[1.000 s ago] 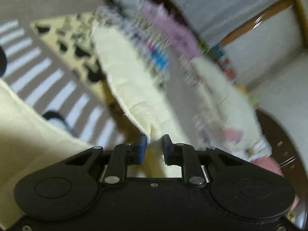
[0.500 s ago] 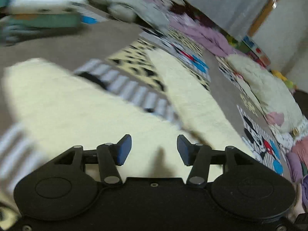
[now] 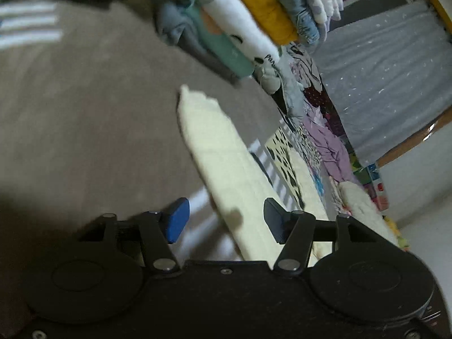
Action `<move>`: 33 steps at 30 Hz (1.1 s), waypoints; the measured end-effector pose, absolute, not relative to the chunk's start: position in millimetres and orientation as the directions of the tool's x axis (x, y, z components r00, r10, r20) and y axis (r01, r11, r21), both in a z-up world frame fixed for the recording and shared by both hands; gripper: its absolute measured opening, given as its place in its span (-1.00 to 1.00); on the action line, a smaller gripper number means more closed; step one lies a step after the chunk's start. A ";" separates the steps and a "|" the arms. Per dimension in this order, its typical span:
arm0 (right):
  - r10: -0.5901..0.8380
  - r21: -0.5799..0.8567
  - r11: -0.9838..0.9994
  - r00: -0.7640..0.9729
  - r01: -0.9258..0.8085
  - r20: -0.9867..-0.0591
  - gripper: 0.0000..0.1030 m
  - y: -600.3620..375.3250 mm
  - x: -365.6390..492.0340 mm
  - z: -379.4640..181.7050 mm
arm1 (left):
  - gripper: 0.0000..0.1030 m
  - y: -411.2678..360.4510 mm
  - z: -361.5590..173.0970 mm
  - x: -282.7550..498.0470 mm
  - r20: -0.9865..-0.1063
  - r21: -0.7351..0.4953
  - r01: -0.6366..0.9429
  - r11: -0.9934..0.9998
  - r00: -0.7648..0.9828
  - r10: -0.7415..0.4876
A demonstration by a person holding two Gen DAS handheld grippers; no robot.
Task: Fold clothes
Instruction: 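Grasp the garment's cuff with the left gripper while the right gripper lifts the garment edge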
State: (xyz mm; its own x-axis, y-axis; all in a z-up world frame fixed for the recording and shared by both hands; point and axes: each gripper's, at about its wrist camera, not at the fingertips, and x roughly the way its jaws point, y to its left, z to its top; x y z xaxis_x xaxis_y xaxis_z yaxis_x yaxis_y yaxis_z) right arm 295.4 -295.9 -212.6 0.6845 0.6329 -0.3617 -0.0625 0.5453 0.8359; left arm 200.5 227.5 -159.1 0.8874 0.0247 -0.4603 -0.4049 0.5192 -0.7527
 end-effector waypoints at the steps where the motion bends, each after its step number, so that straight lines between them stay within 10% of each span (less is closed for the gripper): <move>1: 0.621 0.837 0.545 0.695 -0.050 -0.363 -0.07 -294.9 295.0 -214.5 | 0.11 231.1 -159.7 205.4 -0.458 -0.752 -0.407 0.519 0.889 0.033; 5: 0.599 0.822 0.569 0.693 -0.017 -0.400 -0.95 -291.9 300.7 -226.8 | 0.08 245.4 -162.2 224.7 -0.446 -0.748 -0.413 0.520 0.892 0.068; 10: 0.588 0.785 0.618 0.691 -0.048 -0.421 -0.91 -283.3 305.3 -224.4 | -0.75 258.1 -170.2 243.8 -0.463 -0.747 -0.412 0.522 0.886 0.037; 22: 0.611 0.893 0.450 0.727 0.007 -0.314 -0.91 -326.8 267.4 -217.4 | -0.79 240.0 -136.4 173.6 -0.431 -0.745 -0.377 0.551 0.902 0.034; 33: 0.576 0.863 0.499 0.713 0.080 -0.399 -0.91 -363.1 209.4 -225.4 | -0.79 213.8 -144.5 111.1 -0.496 -0.689 -0.393 0.609 0.868 -0.002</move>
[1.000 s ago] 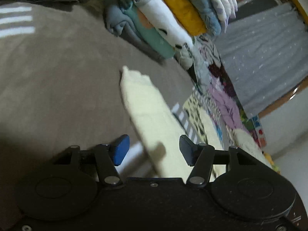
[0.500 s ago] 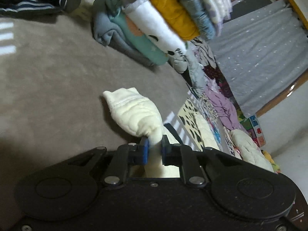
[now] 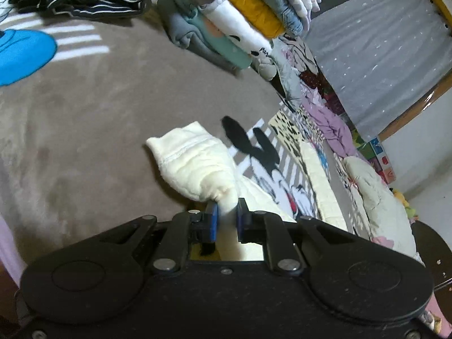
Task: Fold clothes
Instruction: 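Grasp the garment's cuff with the left gripper while the right gripper lifts the garment edge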
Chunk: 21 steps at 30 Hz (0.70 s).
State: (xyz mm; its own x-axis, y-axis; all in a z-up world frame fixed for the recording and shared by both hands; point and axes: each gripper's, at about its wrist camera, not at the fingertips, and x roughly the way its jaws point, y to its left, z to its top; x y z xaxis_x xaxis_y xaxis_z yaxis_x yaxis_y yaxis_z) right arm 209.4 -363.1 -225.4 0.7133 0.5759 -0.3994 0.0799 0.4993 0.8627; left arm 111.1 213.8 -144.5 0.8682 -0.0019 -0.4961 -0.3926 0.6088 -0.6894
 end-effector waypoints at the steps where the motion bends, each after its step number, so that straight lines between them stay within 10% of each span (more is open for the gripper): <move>1: 0.573 0.859 0.506 0.713 0.079 -0.404 -0.91 -362.2 206.8 -224.3 | -0.79 212.7 -143.1 110.5 -0.485 -0.686 -0.381 0.620 0.874 0.001; 9: 0.576 0.858 0.505 0.704 0.092 -0.415 -0.73 -358.7 201.3 -232.6 | -0.76 214.9 -152.8 118.0 -0.516 -0.666 -0.392 0.635 0.857 -0.012; 15: 0.562 0.872 0.487 0.747 0.048 -0.356 -0.43 -356.9 204.8 -232.7 | -0.22 225.4 -158.4 120.0 -0.517 -0.701 -0.427 0.571 0.856 0.005; 21: 0.489 0.761 0.648 0.779 -0.023 -0.393 -0.89 -338.8 209.7 -218.0 | -0.76 223.9 -147.6 126.9 -0.481 -0.655 -0.413 0.632 0.874 0.072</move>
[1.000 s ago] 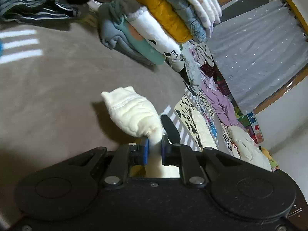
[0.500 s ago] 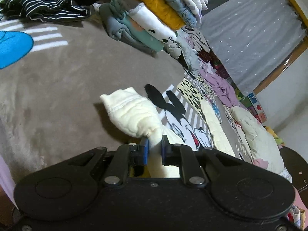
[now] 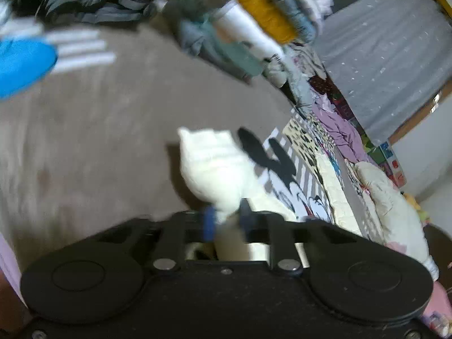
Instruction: Fold clothes
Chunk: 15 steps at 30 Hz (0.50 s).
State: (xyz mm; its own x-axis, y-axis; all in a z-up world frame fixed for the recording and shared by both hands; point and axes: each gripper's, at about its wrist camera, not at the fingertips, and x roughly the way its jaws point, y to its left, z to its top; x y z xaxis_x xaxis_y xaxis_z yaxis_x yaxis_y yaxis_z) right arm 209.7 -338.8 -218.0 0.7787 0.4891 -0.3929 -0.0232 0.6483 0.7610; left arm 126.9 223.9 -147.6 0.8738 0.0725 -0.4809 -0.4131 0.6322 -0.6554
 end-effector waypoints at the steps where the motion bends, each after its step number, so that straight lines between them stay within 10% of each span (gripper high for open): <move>1: 0.480 0.745 0.667 0.783 -0.032 -0.396 -0.89 -337.7 207.9 -212.8 | -0.76 223.0 -139.9 122.8 -0.444 -0.658 -0.391 0.643 0.892 0.088; 6: 0.463 0.719 0.695 0.750 0.024 -0.472 -0.97 -343.4 209.4 -221.1 | -0.51 230.8 -158.7 125.5 -0.567 -0.562 -0.531 0.634 0.806 0.173; 15: 0.351 0.556 0.830 0.813 -0.041 -0.465 -0.64 -336.4 189.8 -191.9 | -0.16 245.9 -135.4 102.8 -0.520 -0.570 -0.578 0.584 0.804 0.288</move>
